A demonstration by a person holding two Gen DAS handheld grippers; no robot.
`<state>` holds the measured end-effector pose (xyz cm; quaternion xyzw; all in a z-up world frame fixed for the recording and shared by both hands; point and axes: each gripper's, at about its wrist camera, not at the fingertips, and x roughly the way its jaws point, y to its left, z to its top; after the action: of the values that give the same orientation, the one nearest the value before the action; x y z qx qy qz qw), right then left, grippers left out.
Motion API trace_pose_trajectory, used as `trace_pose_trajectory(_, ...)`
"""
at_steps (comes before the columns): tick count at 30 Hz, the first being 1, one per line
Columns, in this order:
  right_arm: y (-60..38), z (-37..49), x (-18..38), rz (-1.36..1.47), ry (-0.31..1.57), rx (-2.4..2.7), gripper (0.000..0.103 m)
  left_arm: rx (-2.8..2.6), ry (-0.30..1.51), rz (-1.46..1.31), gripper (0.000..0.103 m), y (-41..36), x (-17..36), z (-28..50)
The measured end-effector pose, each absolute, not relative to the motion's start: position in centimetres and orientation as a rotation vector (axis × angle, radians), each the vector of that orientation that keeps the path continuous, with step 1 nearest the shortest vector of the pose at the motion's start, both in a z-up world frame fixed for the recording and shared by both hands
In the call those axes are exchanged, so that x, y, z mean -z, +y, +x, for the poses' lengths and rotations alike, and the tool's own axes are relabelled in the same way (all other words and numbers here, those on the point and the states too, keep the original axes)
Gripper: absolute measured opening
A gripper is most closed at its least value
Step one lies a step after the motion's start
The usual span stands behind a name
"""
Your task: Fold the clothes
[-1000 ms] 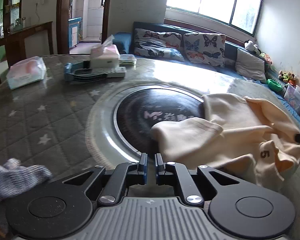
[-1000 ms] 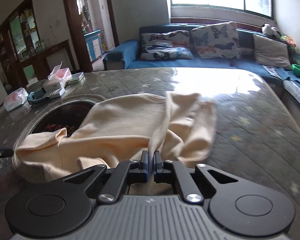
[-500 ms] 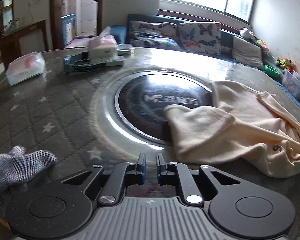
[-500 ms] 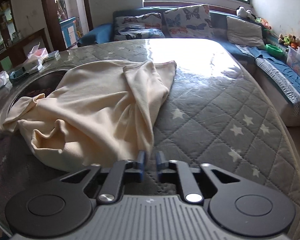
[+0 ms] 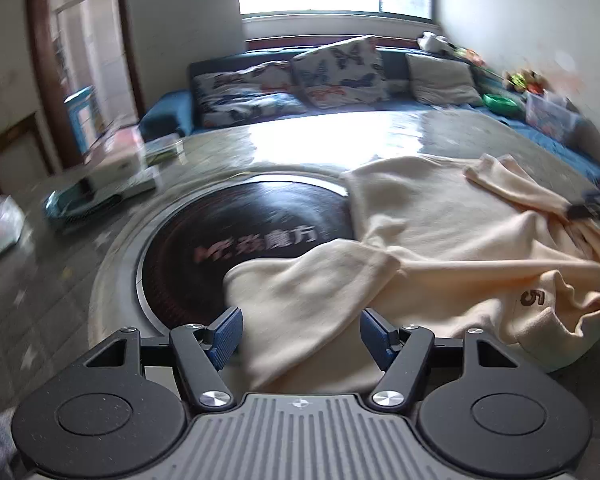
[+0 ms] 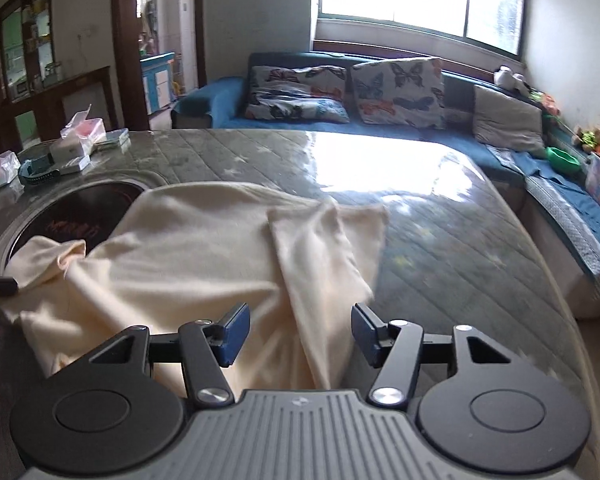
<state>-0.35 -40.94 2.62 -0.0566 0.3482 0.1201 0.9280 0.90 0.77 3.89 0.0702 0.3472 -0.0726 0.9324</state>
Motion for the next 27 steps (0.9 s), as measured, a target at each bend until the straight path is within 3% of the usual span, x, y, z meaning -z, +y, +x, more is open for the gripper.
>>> trace_pose_trajectory(5, -39.4, 3.4, -1.6, -0.155, 0.731, -0.247, 0.055, 0.195, 0.697, 0.22, 0.065, -0.7, -3.1, 1.7)
trace_pose_trajectory(7, -38.8, 4.7, -1.1, -0.176, 0.747, -0.25, 0.053, 0.211, 0.702, 0.229, 0.058, -0.8, -2.8, 2.0)
trace_pose_trajectory(9, -39.2, 4.8, -1.1, -0.177, 0.745, -0.234, 0.05, 0.224, 0.72, 0.212, 0.041, -0.6, -2.5, 2.4)
trace_pose_trajectory(14, -40.1, 5.0, -0.9, -0.18, 0.74, -0.196, 0.015, 0.235, 0.738, 0.169, 0.018, 0.3, -2.2, 2.6)
trace_pose_trajectory(16, -40.5, 5.0, -0.8, -0.181, 0.737, -0.18, 0.009, 0.226, 0.735, 0.155, 0.014, 0.7, -2.3, 2.4)
trace_pose_trajectory(20, -41.9, 4.4, -0.8, -0.169, 0.735, -0.139, 0.007, 0.196, 0.718, 0.101, 0.007, 2.0, -2.9, 1.9)
trace_pose_trajectory(27, -47.9, -0.3, -1.1, -0.068, 0.739, -0.008, 0.007, 0.096, 0.706, 0.004, 0.004, 5.7, -3.9, 0.8)
